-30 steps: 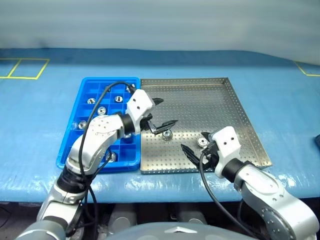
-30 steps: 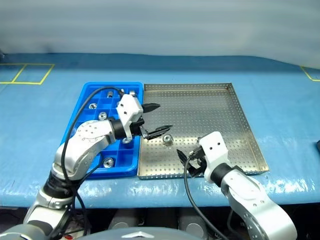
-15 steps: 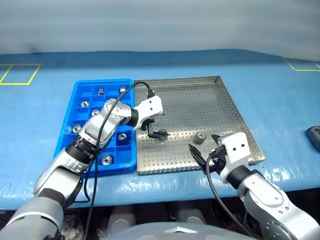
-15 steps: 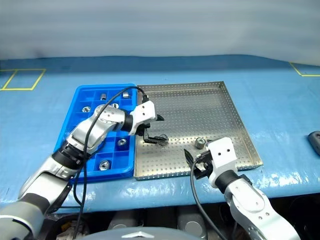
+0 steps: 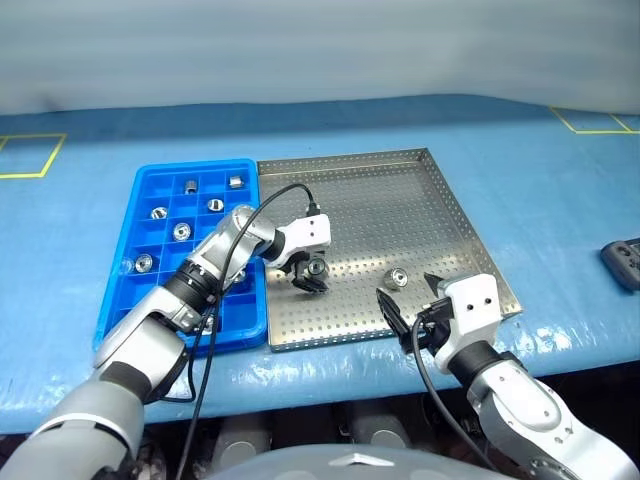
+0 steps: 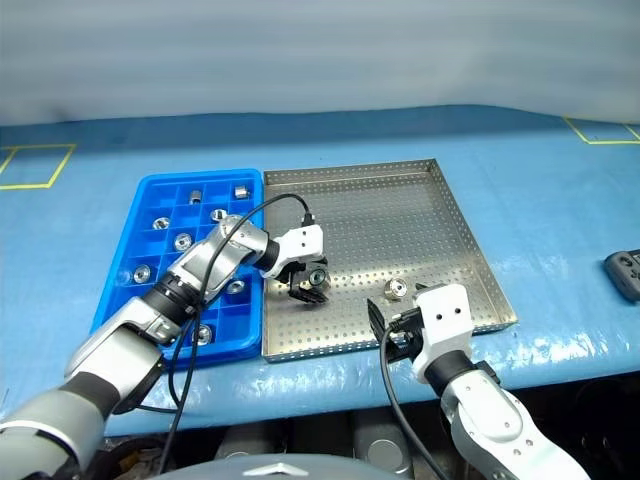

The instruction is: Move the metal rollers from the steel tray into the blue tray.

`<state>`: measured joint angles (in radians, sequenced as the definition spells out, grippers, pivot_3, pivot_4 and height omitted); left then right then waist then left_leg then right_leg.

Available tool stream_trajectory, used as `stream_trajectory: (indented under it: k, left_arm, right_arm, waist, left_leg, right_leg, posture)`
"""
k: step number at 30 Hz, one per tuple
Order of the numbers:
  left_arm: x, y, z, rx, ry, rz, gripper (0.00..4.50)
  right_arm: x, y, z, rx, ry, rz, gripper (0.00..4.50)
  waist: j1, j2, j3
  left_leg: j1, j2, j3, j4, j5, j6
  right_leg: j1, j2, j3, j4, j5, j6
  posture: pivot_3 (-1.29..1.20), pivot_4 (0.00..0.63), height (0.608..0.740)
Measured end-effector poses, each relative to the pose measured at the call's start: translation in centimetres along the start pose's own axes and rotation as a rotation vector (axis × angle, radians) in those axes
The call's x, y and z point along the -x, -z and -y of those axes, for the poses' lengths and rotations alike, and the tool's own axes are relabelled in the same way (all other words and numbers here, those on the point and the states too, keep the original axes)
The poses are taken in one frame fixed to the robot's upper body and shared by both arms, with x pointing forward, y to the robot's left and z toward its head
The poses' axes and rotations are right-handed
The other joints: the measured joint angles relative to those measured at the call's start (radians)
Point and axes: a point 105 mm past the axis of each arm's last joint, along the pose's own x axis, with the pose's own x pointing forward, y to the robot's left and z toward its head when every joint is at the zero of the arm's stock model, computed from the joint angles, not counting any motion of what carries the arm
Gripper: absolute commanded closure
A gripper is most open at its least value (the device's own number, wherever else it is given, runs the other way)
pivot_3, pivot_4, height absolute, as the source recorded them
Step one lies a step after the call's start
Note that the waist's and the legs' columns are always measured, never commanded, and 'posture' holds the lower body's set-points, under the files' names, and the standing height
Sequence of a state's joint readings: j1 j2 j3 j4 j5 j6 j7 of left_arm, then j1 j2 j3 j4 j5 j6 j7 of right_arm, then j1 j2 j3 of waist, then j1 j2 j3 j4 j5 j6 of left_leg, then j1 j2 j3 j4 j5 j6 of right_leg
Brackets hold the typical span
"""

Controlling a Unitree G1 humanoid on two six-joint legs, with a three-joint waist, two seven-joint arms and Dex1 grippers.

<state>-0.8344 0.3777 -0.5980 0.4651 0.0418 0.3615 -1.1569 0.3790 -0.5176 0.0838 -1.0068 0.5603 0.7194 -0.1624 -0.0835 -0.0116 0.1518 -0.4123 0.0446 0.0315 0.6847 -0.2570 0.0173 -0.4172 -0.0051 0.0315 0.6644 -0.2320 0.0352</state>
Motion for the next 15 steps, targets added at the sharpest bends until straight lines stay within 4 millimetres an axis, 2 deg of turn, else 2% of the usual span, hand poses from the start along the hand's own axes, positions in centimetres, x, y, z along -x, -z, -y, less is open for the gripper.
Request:
stream_trajectory:
  k: [2,4,7,8,12,15]
  left_arm:
    - [0.1,0.0,-0.2,-0.023,-0.005,-0.014,0.94]
    - [0.0,-0.1,-0.3,-0.039,0.007,-0.020,1.72]
    - [0.0,-0.1,-0.1,-0.053,0.022,-0.025,2.64]
    - [0.0,0.0,-0.1,-0.061,0.026,-0.028,2.81]
    - [0.5,0.2,-0.1,-0.054,0.033,-0.036,2.80]
    - [2.0,-0.4,-0.6,-0.005,-0.012,0.021,2.80]
  right_arm:
    - [0.0,0.0,0.0,0.002,0.006,0.002,0.00]
    - [0.0,-0.2,0.1,0.005,0.008,0.012,0.00]
    - [0.0,-0.2,0.1,0.009,0.009,0.011,0.00]
    - [0.0,-0.3,0.1,0.008,0.010,0.011,0.00]
    - [-0.1,-0.6,0.0,0.002,-0.003,0.023,0.00]
    - [-0.4,-0.9,-0.3,0.007,-0.022,0.032,0.00]
  waist:
    - [-0.003,0.000,0.000]
    - [-0.003,0.000,0.000]
    - [-0.004,0.000,0.000]
    - [-0.004,0.000,0.000]
    - [-0.002,0.000,0.000]
    - [0.000,0.000,0.000]
  left_leg:
    - [0.000,0.000,0.001,0.000,0.000,0.000]
    - [0.000,0.000,0.001,0.000,0.000,0.001]
    - [0.000,0.000,0.002,0.000,-0.001,0.001]
    - [0.000,0.000,0.002,0.000,-0.001,0.001]
    - [0.000,0.000,0.003,0.000,-0.001,0.001]
    - [-0.001,0.000,0.004,0.000,-0.001,0.001]
  right_leg:
    - [0.000,0.000,0.001,0.000,0.000,0.000]
    - [-0.001,0.000,0.002,0.000,0.000,0.000]
    - [-0.001,0.000,0.003,0.000,0.000,0.001]
    - [-0.001,0.000,0.003,0.000,0.000,0.001]
    - [-0.002,0.001,0.004,0.000,0.001,0.001]
    - [-0.003,0.001,0.006,0.000,0.001,0.002]
  posture:
    - [-0.21,0.150,0.740]
    - [-0.21,0.150,0.740]
    - [-0.20,0.150,0.740]
    - [-0.20,0.150,0.740]
    - [-0.15,0.150,0.740]
    - [-0.13,0.150,0.740]
